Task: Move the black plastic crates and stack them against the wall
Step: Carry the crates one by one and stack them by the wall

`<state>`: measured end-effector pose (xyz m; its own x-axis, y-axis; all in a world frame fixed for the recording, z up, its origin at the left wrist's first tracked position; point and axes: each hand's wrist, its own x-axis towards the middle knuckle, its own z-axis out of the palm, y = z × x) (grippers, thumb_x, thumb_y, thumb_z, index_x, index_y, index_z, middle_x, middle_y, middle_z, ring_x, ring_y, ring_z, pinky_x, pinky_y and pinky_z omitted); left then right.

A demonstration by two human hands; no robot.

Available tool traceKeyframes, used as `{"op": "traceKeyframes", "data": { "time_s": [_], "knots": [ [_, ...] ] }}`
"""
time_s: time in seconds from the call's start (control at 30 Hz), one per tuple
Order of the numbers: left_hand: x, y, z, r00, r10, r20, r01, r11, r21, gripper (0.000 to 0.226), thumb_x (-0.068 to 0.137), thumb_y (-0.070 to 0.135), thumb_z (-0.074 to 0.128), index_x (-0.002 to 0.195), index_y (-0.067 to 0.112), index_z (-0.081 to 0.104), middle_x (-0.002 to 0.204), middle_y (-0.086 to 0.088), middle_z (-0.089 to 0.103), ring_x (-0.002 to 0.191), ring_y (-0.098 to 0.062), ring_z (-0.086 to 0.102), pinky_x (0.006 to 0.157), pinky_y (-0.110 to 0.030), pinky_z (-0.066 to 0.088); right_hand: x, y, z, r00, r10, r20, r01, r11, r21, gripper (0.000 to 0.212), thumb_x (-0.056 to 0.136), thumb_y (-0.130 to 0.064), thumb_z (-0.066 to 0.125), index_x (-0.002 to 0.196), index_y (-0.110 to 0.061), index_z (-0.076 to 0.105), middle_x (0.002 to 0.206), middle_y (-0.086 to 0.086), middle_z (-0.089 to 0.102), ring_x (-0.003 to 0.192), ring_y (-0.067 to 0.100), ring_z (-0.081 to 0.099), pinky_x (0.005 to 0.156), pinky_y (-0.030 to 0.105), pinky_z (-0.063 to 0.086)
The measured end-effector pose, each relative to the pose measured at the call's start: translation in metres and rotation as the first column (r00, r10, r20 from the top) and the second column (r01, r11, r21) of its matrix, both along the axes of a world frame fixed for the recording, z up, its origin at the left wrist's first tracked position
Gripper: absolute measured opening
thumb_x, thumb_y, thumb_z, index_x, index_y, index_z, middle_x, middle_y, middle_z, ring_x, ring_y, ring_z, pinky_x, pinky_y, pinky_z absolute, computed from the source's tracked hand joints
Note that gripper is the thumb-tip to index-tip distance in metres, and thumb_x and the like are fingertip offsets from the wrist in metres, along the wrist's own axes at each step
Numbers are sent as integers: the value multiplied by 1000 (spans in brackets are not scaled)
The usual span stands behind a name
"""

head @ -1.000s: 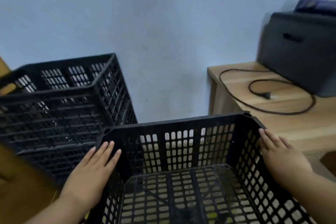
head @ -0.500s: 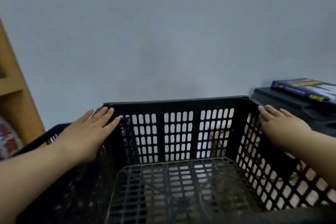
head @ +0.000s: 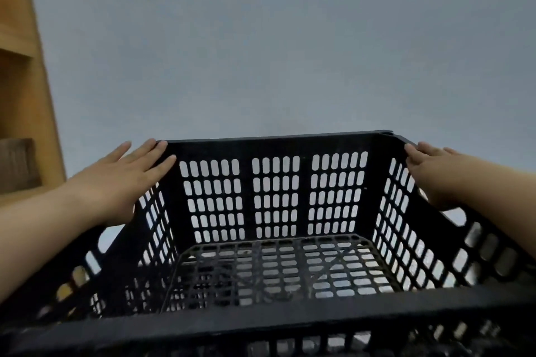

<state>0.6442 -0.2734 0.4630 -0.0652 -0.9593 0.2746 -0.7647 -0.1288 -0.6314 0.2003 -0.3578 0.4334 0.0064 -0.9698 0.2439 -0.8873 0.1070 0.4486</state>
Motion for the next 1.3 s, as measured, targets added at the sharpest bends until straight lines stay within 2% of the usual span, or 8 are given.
{"op": "traceKeyframes", "data": {
  "time_s": [0.23, 0.4, 0.47, 0.6, 0.77, 0.93, 1.2, 1.3],
  "knots": [
    [76, -40, 20, 989, 140, 47, -139, 990, -11, 98, 79, 9, 43, 130, 24, -39, 139, -4, -41, 126, -15, -41, 105, -35, -22, 82, -75, 35, 996, 76, -51, -76, 997, 7, 71, 86, -16, 48, 149, -10, 16, 158, 8, -17, 147, 25, -8, 118, 41, 11],
    [145, -61, 16, 987, 160, 35, -160, 987, 7, 105, 76, 12, 48, 121, 29, -46, 140, -1, -43, 99, -5, -64, 79, -24, -47, 141, -121, 36, 995, 76, 66, -76, 997, 10, 95, 75, -13, 57, 149, -11, -3, 158, 2, -18, 147, 29, -2, 118, 45, 19],
    [172, -70, 12, 989, 149, 24, -149, 989, -4, 105, 76, 11, 47, 122, 29, -45, 140, -1, -43, 106, -6, -61, 85, -25, -45, 168, -131, 35, 994, 66, 89, -68, 998, 18, 101, 73, -13, 59, 148, -11, -9, 158, 1, -19, 147, 29, -2, 117, 45, 20],
    [231, -91, 8, 990, 138, 31, -138, 990, 23, 99, 77, 7, 44, 128, 26, -38, 140, -3, -41, 128, -16, -39, 107, -36, -22, 231, -136, 32, 996, 18, 84, -23, 998, 55, 102, 74, -14, 60, 148, -10, -11, 158, 3, -20, 147, 27, -2, 118, 41, 18],
    [307, -126, 14, 997, 65, 33, -68, 995, 73, 98, 77, 5, 44, 133, 25, -34, 139, -4, -40, 129, -16, -36, 109, -35, -18, 312, -136, 24, 999, -42, 24, 39, 993, 114, 93, 81, -14, 59, 149, -4, -4, 157, 4, -22, 147, 19, -9, 118, 38, 12],
    [371, -175, 2, 999, -46, -26, 49, 992, 118, 101, 74, 0, 43, 132, 27, -35, 141, -2, -40, 129, -15, -37, 109, -33, -18, 356, -153, 6, 982, -132, 136, 110, 981, 163, 108, 73, -17, 63, 147, -10, -16, 157, 1, -21, 147, 24, -3, 118, 43, 18],
    [429, -241, -40, 993, -90, -75, 103, 976, 194, 97, 78, 2, 43, 127, 27, -36, 140, -2, -40, 129, -16, -37, 110, -34, -17, 414, -174, -24, 988, -153, 21, 141, 950, 277, 81, 85, -15, 58, 149, -4, 10, 157, 8, -20, 147, 20, -8, 119, 40, 11],
    [442, -256, -50, 995, -80, -65, 93, 967, 235, 96, 79, 6, 43, 127, 27, -38, 140, -2, -41, 129, -16, -37, 110, -33, -17, 426, -185, -30, 989, -142, 31, 127, 947, 295, 89, 84, -16, 60, 149, -3, 1, 157, 7, -20, 147, 21, -6, 119, 40, 11]
  ]
}}
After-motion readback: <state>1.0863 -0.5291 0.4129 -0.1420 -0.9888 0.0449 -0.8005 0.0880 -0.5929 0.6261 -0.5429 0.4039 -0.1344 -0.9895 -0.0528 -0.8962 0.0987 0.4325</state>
